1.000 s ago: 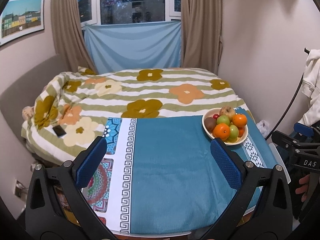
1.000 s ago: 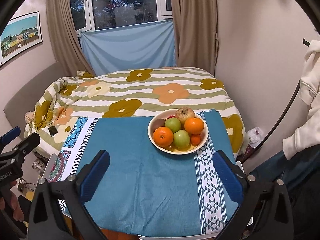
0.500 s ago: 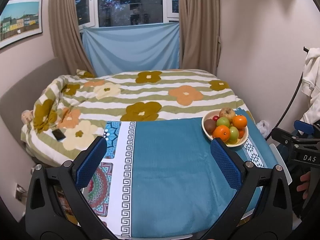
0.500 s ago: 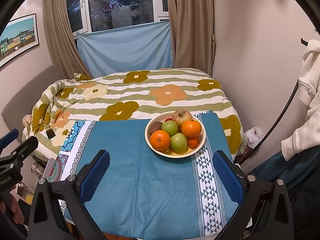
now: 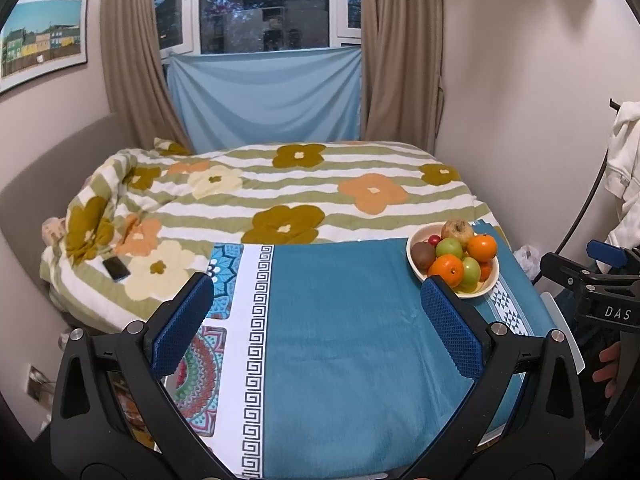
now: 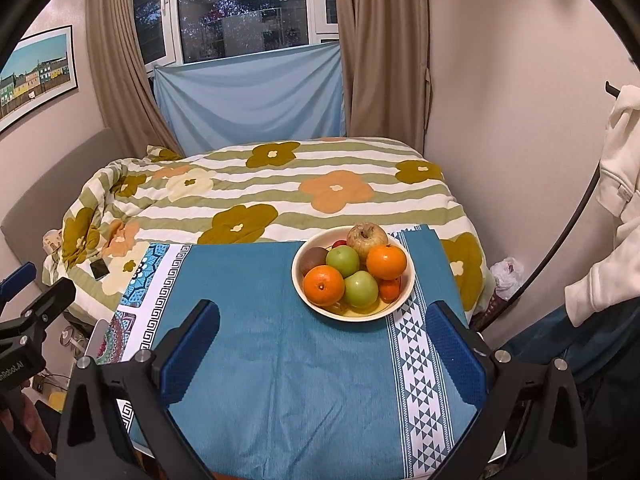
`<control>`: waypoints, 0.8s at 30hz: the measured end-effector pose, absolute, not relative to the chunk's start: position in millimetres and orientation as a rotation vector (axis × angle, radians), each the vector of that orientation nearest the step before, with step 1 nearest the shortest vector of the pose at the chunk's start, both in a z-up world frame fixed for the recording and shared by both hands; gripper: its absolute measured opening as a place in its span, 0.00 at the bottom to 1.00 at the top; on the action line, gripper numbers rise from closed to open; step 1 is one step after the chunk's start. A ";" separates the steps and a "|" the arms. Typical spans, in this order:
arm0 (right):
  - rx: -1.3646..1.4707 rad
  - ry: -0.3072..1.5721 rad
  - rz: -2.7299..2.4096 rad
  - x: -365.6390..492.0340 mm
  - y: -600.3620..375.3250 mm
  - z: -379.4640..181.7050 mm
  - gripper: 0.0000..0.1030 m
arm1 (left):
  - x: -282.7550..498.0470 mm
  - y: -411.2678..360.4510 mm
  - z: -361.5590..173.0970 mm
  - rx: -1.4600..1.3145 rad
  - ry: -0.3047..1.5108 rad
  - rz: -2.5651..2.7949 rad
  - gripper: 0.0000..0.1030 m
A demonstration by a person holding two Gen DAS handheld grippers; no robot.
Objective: Organize fruits
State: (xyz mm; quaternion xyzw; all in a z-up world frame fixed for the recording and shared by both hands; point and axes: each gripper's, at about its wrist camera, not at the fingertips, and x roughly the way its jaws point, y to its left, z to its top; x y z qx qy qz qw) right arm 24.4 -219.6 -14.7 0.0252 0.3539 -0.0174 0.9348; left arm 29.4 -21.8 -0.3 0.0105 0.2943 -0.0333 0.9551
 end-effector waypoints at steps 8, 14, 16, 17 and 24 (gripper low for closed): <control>0.037 0.719 -0.047 34.2 -219.8 -14.7 1.00 | 32.1 -18.7 -0.8 0.013 0.598 -0.063 1.00; 0.031 0.716 -0.052 36.9 -220.0 -15.5 1.00 | 34.6 -18.9 -3.7 0.014 0.595 -0.051 1.00; 0.029 0.715 -0.052 36.3 -219.2 -15.4 1.00 | 35.1 -19.6 -4.6 0.018 0.592 -0.046 1.00; 0.030 0.716 -0.051 35.8 -218.7 -15.3 1.00 | 35.2 -19.7 -4.3 0.017 0.590 -0.051 1.00; 0.028 0.716 -0.051 35.3 -217.2 -15.9 1.00 | 33.6 -20.3 -4.0 0.007 0.583 -0.067 1.00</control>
